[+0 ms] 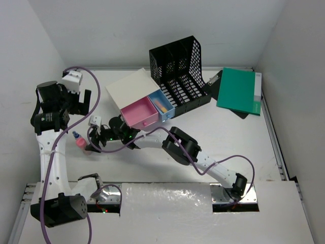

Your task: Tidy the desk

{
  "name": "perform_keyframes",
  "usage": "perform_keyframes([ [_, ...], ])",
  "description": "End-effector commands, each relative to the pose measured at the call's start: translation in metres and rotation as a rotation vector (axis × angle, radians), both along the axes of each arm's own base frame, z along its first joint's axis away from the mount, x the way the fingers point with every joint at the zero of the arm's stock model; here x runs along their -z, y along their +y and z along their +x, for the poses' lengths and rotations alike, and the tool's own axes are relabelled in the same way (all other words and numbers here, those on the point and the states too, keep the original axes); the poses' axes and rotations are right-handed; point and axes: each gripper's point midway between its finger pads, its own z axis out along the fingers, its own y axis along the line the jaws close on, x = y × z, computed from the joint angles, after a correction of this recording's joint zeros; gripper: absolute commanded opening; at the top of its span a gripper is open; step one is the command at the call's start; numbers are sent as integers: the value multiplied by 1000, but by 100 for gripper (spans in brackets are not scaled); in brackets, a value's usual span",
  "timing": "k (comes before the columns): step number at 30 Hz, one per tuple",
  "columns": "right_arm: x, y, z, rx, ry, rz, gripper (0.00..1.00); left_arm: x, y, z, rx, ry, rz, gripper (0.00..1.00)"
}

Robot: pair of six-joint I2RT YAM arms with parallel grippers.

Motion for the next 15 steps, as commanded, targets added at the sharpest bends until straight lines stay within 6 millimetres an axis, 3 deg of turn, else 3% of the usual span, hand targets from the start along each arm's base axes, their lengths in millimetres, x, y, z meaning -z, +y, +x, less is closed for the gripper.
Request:
perform_keyframes([
  [1, -34, 14, -18, -80, -20, 116, 72, -13, 5, 3, -9, -58, 31, 98],
  [2, -41, 18, -19, -85, -16, 133, 72, -13, 5, 3, -9, -61, 33, 98],
  [6, -34, 22, -17, -36, -15, 127, 71, -12, 7, 3, -15, -61, 42, 98],
  [10, -32, 21, -14, -2, 2, 134, 62, -9, 8, 3, -18, -55, 48, 99],
  [11, -33, 21, -13, 0, -2, 139, 59, -10, 9, 3, -19, -56, 50, 98],
  [15, -39, 16, -15, -7, -23, 164, 31, -9, 10, 4, -22, -55, 57, 98],
])
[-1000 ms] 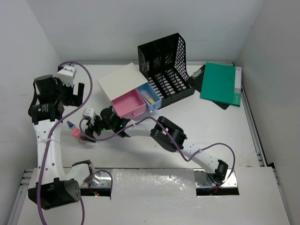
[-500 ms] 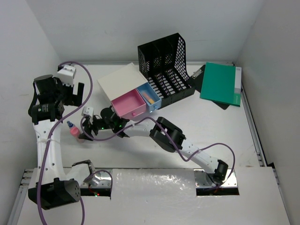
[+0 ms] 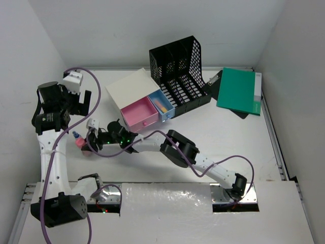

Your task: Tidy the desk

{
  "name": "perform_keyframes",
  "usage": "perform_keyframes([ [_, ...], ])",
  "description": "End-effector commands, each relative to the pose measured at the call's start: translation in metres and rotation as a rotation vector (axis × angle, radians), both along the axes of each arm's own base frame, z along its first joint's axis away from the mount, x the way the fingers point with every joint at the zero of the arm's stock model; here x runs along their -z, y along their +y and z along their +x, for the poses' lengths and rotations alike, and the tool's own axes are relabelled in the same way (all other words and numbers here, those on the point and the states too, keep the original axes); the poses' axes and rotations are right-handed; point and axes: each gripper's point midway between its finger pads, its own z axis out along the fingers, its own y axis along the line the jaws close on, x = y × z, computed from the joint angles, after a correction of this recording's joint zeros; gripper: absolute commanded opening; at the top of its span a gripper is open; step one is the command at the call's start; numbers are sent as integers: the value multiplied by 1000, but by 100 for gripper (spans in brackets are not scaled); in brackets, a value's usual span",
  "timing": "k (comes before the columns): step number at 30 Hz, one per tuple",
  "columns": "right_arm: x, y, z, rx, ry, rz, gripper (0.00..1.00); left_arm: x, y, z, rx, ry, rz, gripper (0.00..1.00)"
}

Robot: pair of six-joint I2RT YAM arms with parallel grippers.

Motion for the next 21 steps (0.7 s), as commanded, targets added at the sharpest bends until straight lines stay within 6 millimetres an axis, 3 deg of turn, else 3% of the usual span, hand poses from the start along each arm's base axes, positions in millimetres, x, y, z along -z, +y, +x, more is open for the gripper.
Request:
perform_keyframes([
  [1, -29, -3, -3, -11, -35, 98, 28, -13, 5, 2, -15, -57, 32, 98],
  [4, -32, -8, -8, -25, -44, 114, 21, -12, 6, 3, -16, -57, 33, 99],
  [5, -44, -10, -9, -27, -55, 135, 19, -12, 6, 3, -15, -57, 34, 99],
  [7, -37, -18, -13, -29, -62, 118, 13, -12, 6, 3, -17, -57, 33, 99],
  [8, -56, -21, -14, -27, -80, 145, 11, -12, 6, 3, -15, -57, 35, 99],
  [9, -48, -29, -17, -27, -80, 122, 9, -12, 6, 3, -16, -57, 36, 99],
  [10, -54, -35, -18, -24, -90, 123, 5, -13, 7, 3, -19, -58, 37, 99],
  [11, -86, -41, -17, -8, -112, 153, 2, -14, 7, 3, -18, -58, 43, 99],
  [12, -84, -50, -16, 6, -115, 128, 0, -19, 8, 3, -20, -70, 45, 99],
  [13, -96, -55, -15, 19, -119, 128, 0, -24, 8, 4, -24, -83, 47, 99],
  [14, -127, -65, -12, 30, -133, 149, 0, -29, 9, 5, -26, -95, 50, 99],
  [17, -148, -89, -2, 52, -115, 129, 0, -69, 11, 9, -39, -185, 67, 99],
  [18, -173, -101, -2, 62, -120, 146, 0, -96, 11, 8, -44, -245, 76, 99],
  [20, -187, -118, 8, 90, -110, 122, 0, -116, 8, 12, -41, -289, 56, 99],
  [21, -211, -129, 8, 99, -135, 138, 0, -134, 5, 12, -31, -332, 53, 99],
])
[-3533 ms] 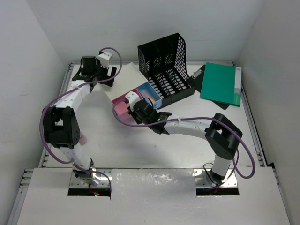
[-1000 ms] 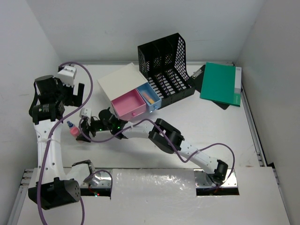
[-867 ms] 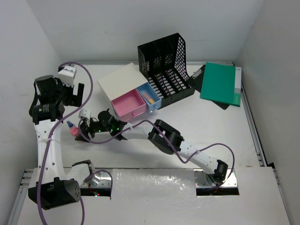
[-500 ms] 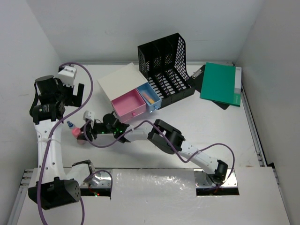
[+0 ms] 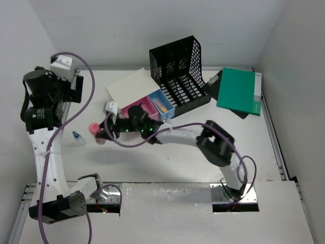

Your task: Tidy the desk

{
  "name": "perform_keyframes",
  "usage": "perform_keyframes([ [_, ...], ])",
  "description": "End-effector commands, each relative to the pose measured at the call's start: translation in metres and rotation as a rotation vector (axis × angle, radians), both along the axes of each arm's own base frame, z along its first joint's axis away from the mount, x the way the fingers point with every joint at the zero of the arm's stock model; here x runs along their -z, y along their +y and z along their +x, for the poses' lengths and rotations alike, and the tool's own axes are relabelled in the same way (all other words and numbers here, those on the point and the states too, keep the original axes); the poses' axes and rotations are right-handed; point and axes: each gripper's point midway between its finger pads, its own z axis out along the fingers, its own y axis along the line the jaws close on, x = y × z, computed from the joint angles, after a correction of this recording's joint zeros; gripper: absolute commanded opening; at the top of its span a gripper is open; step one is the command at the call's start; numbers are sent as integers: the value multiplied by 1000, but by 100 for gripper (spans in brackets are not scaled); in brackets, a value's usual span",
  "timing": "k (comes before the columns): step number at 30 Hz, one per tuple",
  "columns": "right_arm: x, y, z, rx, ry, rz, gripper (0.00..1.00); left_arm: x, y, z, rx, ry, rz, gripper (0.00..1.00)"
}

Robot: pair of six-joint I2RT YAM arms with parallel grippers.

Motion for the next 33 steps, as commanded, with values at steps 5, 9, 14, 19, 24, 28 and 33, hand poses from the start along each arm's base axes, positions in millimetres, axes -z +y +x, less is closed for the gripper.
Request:
perform_keyframes([
  [5, -116, -82, 53, 193, -146, -56, 0, -60, -15, 29, 76, -164, -85, 99],
  [9, -124, -128, 106, 382, -360, -390, 0, -17, -27, 58, 142, -58, -181, 96],
  [14, -56, -161, 142, 439, -413, -816, 0, 22, -50, 87, 179, 11, -209, 95],
  [19, -26, -173, 155, 432, -423, -856, 0, 39, -82, 113, 223, 50, -189, 95],
  [24, -4, -169, 152, 363, -405, -869, 0, 52, -86, 137, 213, 63, -204, 95],
  [28, 10, -175, 157, 363, -399, -948, 0, 67, -92, 152, 204, 81, -203, 95],
  [33, 8, -174, 163, 392, -403, -952, 55, 87, -102, 167, 195, 112, -184, 94],
])
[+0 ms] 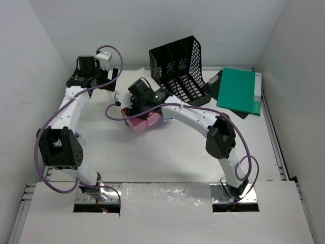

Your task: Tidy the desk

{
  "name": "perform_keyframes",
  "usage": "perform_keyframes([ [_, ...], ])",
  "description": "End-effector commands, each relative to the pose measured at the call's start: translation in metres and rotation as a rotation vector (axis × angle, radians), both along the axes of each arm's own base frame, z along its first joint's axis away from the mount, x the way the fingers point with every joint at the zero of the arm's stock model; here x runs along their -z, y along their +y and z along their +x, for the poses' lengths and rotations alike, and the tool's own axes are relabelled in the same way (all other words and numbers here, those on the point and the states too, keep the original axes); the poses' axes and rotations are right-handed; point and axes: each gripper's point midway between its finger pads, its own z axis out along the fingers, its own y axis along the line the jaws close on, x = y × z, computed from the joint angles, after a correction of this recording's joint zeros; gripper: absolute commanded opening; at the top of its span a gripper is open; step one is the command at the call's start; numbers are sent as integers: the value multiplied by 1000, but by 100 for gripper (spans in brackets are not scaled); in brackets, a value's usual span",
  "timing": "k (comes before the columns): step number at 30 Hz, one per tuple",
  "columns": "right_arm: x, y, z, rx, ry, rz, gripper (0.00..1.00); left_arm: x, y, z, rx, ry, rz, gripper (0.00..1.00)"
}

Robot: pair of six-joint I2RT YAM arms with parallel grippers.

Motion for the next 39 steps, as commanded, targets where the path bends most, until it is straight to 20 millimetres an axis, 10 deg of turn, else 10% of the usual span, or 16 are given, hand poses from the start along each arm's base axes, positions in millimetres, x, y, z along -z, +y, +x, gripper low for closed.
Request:
perform_keyframes([
  [1, -28, 1, 16, 30, -75, 30, 64, -22, -17, 21, 3, -90, 15, 94],
  [4, -48, 6, 18, 53, -94, 93, 78, -13, -22, 30, 2, -75, 39, 94],
  [12, -135, -32, 0, 264, -153, 406, 68, -15, -44, 47, 42, -96, 72, 94],
  [17, -84, -117, -29, 480, -23, 421, 14, 0, -47, 50, 35, -66, 98, 94],
  [20, -39, -162, -36, 615, 56, 432, 0, 11, -48, 49, 49, -54, 109, 92],
  [25, -21, -168, -20, 627, 74, 531, 0, 34, -48, 50, 62, -10, 128, 87],
  [34, 3, -119, 38, 617, 155, 491, 0, 62, -47, 52, 75, 38, 153, 82],
  [39, -13, -118, 57, 648, 75, 537, 0, 79, -49, 52, 116, 66, 173, 79],
])
